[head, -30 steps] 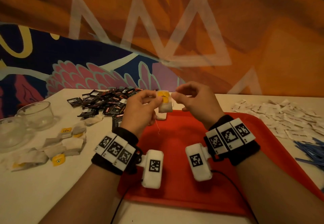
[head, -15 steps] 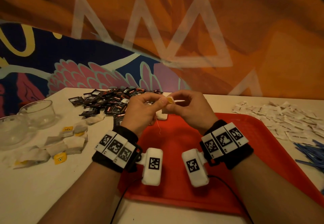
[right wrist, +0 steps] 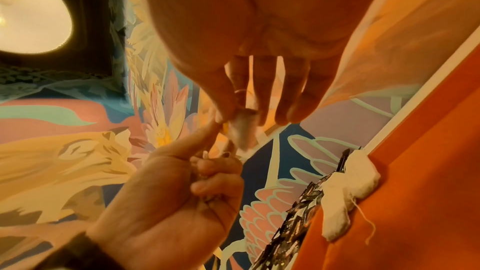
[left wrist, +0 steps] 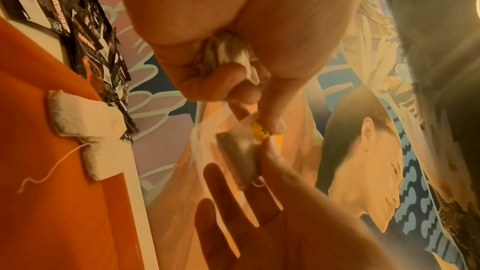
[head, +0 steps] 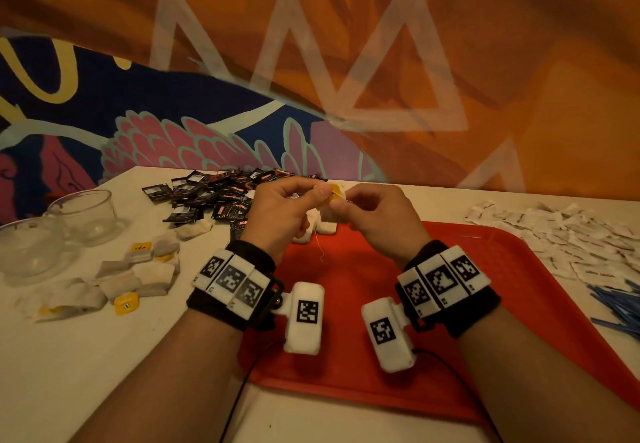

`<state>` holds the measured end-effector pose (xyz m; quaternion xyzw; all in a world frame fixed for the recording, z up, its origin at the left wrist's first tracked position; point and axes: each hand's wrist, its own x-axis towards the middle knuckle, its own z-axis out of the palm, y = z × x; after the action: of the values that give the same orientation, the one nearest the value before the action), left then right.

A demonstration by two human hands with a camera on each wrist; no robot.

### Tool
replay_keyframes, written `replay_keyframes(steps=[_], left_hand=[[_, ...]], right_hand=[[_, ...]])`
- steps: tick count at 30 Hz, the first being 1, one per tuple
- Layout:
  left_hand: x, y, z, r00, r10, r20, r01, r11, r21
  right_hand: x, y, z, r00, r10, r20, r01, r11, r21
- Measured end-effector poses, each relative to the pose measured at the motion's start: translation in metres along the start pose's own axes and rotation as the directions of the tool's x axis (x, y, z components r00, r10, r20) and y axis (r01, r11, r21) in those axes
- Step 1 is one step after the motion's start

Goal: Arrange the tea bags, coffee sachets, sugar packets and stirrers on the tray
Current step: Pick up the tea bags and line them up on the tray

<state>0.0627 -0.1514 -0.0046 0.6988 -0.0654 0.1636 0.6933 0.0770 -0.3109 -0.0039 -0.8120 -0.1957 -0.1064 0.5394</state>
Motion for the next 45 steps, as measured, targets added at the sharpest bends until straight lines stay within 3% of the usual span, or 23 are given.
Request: replay_keyframes(steps=[8,13,16,22,33,41,45], left_hand=[[0.001,-0.004,0.001,0.998,-0.060,-0.035,0.060,0.998,0.025],[0.006,-0.005,-0.003,0.989,-0.135,-0.061,0.138,0.989,0.052],[0.010,-0.005,-0.009,0.975,-0.194,-0.110,0.196,0.981,0.008],[0.014,-0.008,-0.017,0.956,-0.262,-0.129,0.262,0.965,-0.019],[0.017,-0.012,-0.023,0.932,-0.330,-0.151,0.329,0.944,-0.032],[0.018,-0.011,-0.023,0.918,-0.380,-0.113,0.367,0.922,-0.123],[0.018,-0.010,-0.022,0.907,-0.413,-0.075,0.388,0.893,-0.226]], right_hand=[[0.004,0.003,-0.003,0.990,0.117,0.081,-0.112,0.992,-0.067],[0.025,0.007,0.007,0.943,0.294,0.157,-0.277,0.953,-0.123],[0.052,0.020,0.013,0.888,0.444,0.120,-0.393,0.868,-0.303],[0.074,0.042,0.023,0.803,0.590,0.083,-0.416,0.655,-0.631],[0.082,0.051,0.045,0.795,0.606,0.030,-0.426,0.593,-0.683],[0.085,0.063,0.034,0.786,0.614,0.066,-0.476,0.670,-0.569],[0.079,0.050,0.024,0.865,0.501,0.033,-0.394,0.718,-0.573]])
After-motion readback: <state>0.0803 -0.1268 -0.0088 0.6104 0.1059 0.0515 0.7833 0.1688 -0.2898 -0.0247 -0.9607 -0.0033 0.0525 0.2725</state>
